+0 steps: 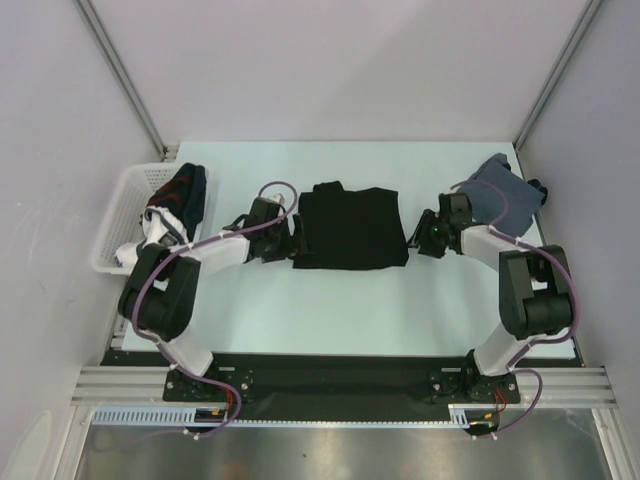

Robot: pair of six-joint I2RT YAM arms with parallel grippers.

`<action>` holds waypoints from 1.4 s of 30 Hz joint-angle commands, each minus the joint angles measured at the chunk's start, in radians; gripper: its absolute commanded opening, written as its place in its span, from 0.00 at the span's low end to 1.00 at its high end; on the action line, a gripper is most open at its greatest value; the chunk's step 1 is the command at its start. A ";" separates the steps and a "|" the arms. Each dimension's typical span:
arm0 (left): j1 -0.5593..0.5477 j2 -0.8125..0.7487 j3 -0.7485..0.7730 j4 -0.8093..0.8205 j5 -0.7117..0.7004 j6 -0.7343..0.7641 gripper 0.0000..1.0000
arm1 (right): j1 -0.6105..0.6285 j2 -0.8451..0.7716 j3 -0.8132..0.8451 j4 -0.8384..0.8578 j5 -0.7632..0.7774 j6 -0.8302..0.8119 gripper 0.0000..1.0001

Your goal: Fold and stack the tank tops

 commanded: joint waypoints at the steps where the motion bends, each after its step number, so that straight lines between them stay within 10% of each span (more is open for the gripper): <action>1: -0.029 -0.120 -0.018 -0.017 -0.040 -0.012 0.93 | -0.077 -0.081 -0.026 -0.017 0.060 0.003 0.51; 7: -0.056 -0.260 -0.015 -0.064 -0.071 -0.017 0.96 | -0.241 -0.262 -0.119 0.029 0.179 0.140 0.83; 15: -0.083 -0.452 -0.112 -0.025 -0.092 -0.055 0.96 | -0.462 -0.229 -0.193 0.245 0.192 0.518 0.86; 31: -0.083 -0.630 -0.218 -0.069 -0.095 -0.035 0.96 | -0.447 0.114 -0.036 0.431 0.435 0.997 0.93; 35: -0.085 -0.664 -0.216 -0.101 -0.124 -0.023 0.96 | -0.449 0.189 0.047 0.374 0.459 0.991 0.81; 38: -0.083 -0.684 -0.215 -0.120 -0.138 -0.017 0.96 | -0.449 0.200 0.058 0.342 0.483 0.974 0.45; 39: -0.085 -0.692 -0.215 -0.126 -0.138 -0.016 0.96 | -0.450 0.197 0.064 0.340 0.479 0.957 0.19; 42: -0.085 -0.698 -0.216 -0.130 -0.138 -0.015 0.96 | -0.441 0.183 0.107 0.241 0.430 0.830 0.00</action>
